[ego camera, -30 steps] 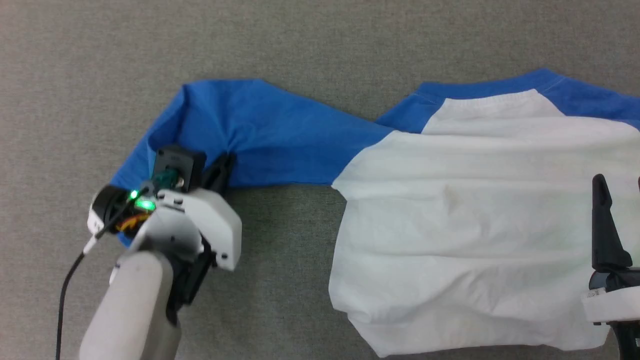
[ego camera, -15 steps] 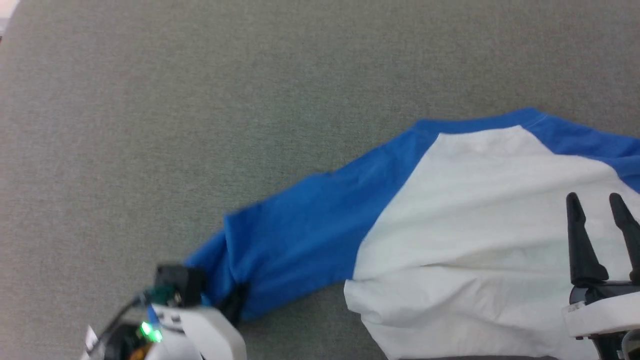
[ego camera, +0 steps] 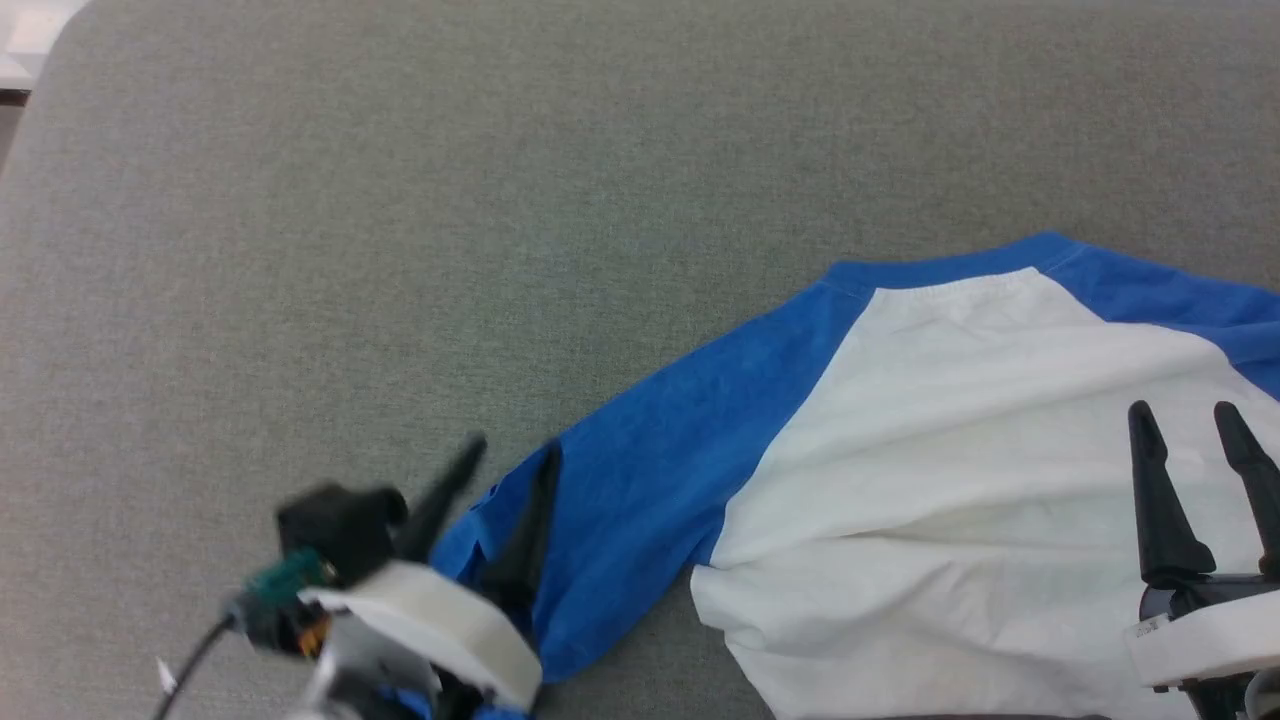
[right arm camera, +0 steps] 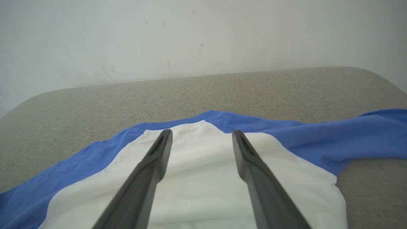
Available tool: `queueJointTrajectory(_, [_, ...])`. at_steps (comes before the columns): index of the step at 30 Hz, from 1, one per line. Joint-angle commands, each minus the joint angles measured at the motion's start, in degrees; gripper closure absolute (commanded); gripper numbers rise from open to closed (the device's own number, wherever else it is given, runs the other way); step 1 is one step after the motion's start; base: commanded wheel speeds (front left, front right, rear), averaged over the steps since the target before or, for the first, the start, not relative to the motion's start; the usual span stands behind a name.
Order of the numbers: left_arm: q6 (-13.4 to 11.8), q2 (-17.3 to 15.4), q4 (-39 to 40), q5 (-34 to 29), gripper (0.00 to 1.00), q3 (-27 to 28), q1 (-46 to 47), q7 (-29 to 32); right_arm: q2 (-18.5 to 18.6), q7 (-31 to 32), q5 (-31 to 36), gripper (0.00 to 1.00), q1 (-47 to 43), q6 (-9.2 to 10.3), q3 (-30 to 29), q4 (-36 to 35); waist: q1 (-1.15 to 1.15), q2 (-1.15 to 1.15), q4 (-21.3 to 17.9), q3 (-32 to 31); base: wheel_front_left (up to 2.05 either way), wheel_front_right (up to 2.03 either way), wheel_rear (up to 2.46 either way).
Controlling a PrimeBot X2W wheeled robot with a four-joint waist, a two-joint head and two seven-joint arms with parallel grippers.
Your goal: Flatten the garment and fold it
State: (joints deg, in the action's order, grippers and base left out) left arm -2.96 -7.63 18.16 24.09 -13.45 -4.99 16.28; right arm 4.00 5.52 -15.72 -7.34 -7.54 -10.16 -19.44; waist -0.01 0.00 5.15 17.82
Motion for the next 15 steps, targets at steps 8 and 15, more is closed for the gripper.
queueJointTrajectory(8, [3.1, -1.3, -1.5, -11.0, 0.00, -5.6, 22.6, 2.0, 0.4, -0.7, -1.0, 0.00, 2.1, 0.05, 0.5, 0.1, 0.01, 0.00, -2.7, 5.2, 0.00, 0.00, 0.00])
queueJointTrajectory(15, [6.6, 0.7, -16.8, -12.4, 0.00, -11.3, 33.6, 8.5, 1.6, -1.4, -1.8, 0.00, 4.3, 0.05, 0.2, -0.9, 0.01, 0.00, -5.1, 9.2, 0.00, 0.00, 0.00])
